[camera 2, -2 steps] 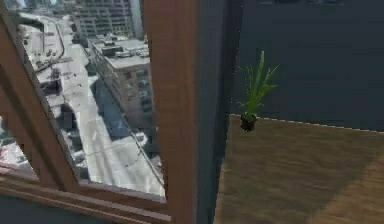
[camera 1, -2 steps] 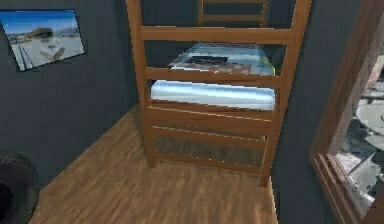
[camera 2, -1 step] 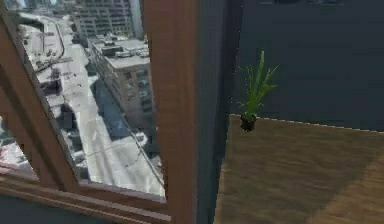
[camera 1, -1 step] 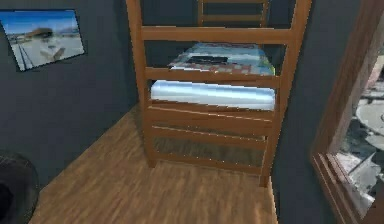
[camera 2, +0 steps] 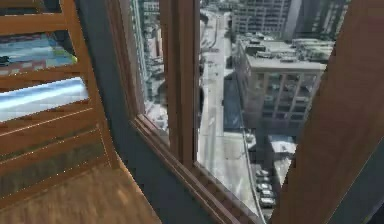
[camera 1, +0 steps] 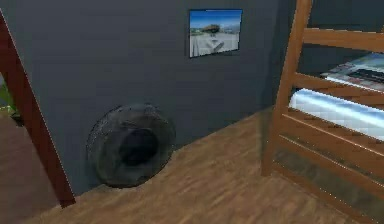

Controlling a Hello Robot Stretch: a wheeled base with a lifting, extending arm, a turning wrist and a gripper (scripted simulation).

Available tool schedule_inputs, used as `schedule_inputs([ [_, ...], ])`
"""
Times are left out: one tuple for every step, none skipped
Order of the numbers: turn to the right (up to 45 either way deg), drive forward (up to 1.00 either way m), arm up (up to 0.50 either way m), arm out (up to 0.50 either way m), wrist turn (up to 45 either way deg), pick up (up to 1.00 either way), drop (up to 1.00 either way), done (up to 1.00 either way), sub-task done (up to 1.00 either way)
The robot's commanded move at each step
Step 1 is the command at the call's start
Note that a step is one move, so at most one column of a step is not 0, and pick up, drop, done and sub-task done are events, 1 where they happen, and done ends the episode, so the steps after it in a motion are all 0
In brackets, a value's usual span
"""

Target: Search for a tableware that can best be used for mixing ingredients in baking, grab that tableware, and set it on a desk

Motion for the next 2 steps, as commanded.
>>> schedule_inputs([
  [-36.0,0.00,0.00,0.00,0.0,0.00,0.00,0.00,0.00],
  [0.0,0.25,0.00,0.00,0.0,0.00,0.00,0.00,0.00],
])
